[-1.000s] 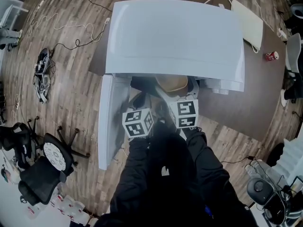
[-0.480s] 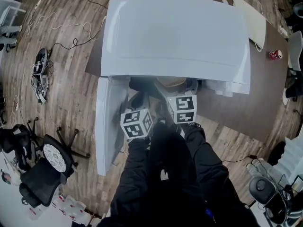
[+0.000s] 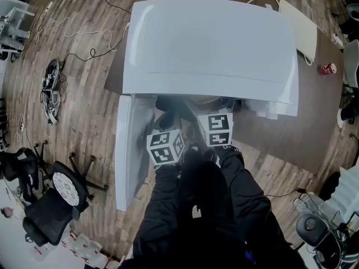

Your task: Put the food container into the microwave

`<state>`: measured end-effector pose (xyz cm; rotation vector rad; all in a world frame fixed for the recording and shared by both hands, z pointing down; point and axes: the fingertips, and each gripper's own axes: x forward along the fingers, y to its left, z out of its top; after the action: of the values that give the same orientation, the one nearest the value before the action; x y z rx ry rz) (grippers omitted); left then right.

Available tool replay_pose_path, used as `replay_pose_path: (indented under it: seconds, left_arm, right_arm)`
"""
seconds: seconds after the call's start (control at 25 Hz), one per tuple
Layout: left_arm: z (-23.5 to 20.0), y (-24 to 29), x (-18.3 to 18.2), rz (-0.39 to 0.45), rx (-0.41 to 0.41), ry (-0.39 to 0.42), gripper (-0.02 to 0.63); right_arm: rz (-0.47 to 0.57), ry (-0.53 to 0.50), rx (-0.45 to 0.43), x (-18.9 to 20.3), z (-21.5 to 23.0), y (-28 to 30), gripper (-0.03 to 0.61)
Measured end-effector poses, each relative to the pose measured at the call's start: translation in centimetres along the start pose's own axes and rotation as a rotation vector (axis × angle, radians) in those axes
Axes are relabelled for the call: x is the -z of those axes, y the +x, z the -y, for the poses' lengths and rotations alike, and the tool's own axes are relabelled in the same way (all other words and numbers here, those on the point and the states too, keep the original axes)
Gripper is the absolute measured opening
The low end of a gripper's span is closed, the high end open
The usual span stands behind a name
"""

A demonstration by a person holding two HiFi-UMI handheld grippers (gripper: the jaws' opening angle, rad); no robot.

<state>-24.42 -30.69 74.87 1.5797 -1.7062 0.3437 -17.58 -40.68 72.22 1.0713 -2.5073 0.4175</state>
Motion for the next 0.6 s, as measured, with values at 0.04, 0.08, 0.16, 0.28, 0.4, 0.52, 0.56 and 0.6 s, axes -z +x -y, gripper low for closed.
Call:
replay_pose_path:
  seconds: [0.04, 0.08, 0.16, 0.28, 0.4, 0.52, 0.56, 0.6]
  left_arm:
    - [0.0, 0.0, 0.0, 0.001, -0.001, 0.0, 0.035]
    - [0.1, 0.0, -0.1, 0.001, -0.001, 0.0, 0.035]
    - [0.1, 0.0, -0.1, 0.001, -0.002, 0.001, 0.035]
    - [0.0, -0.1, 0.3, -0.003, -0.007, -0.002, 0.035]
    - [0.0, -0.2, 0.8, -0.008, -0.009, -0.006, 0.035]
    - [-0.3, -0.3, 1.0, -0.011, -0.008, -0.006, 0.035]
    - [-0.3, -0.3, 1.1, -0.012, -0.008, -0.005, 0.035]
    - [-0.3, -0.3, 1.2, -0.013, -0.009, -0.004, 0.034]
  right_arm:
    - [0.001, -0.002, -0.001, -0.1, 0.1, 0.1, 0.568]
    - [0.002, -0.006, -0.002, -0.2, 0.2, 0.2, 0.568]
    - [0.001, -0.016, -0.011, -0.4, 0.2, 0.5, 0.568]
    - [-0.003, -0.024, -0.034, -0.6, 0.1, 0.7, 0.568]
    - [-0.005, -0.017, -0.054, -0.6, -0.2, 0.5, 0.568]
    - [-0.013, -0.001, -0.071, -0.5, -0.7, 0.7, 0.569]
    - [-0.011, 0.006, -0.073, -0.6, -0.7, 0.7, 0.569]
    - [-0.006, 0.01, -0.071, -0.7, -0.6, 0.7, 0.569]
